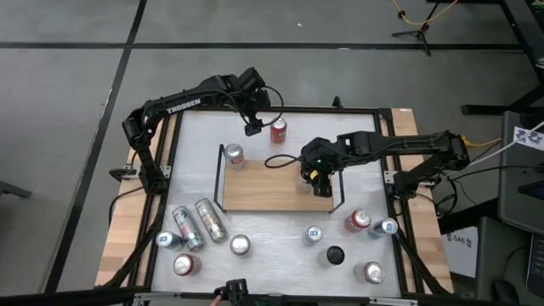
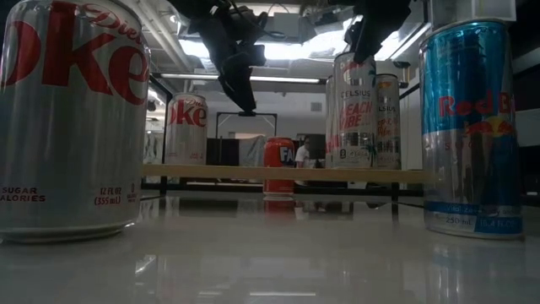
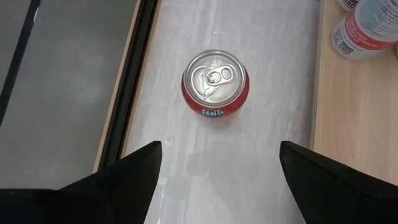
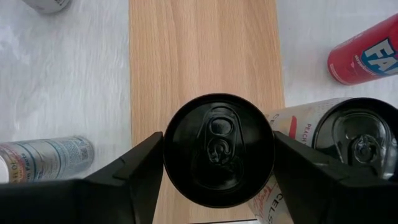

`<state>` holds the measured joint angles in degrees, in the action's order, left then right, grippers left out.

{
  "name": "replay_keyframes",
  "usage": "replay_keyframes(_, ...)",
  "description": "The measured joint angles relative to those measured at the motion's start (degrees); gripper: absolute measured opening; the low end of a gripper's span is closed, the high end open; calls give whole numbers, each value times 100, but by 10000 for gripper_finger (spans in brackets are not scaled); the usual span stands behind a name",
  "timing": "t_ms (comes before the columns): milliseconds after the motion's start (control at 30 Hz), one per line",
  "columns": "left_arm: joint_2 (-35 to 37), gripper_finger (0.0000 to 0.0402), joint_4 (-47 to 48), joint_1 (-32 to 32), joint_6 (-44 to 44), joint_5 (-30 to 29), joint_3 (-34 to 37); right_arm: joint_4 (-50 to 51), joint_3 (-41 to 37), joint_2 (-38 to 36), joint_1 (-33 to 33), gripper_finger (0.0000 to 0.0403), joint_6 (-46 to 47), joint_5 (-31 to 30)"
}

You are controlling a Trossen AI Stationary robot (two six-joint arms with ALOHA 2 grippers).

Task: Place canned beverage on shelf
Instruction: Put the top left white-pink soda can on the shelf aligned with other white-pink soda can

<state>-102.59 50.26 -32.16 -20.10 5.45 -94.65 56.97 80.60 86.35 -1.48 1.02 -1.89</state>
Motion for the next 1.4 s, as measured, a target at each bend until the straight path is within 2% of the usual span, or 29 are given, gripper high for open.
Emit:
replay_keyframes(1067, 0, 319, 1, 0, 0, -1, 0, -140, -9, 2, 2, 258, -9, 96)
replay_keyframes(1167, 0, 319, 2, 0, 0, 0, 0, -140, -9, 3, 1, 272, -9, 114)
replay_keyframes(1400, 0, 319, 2, 0, 0, 0, 0, -136, -9, 11, 2, 347, -9, 166)
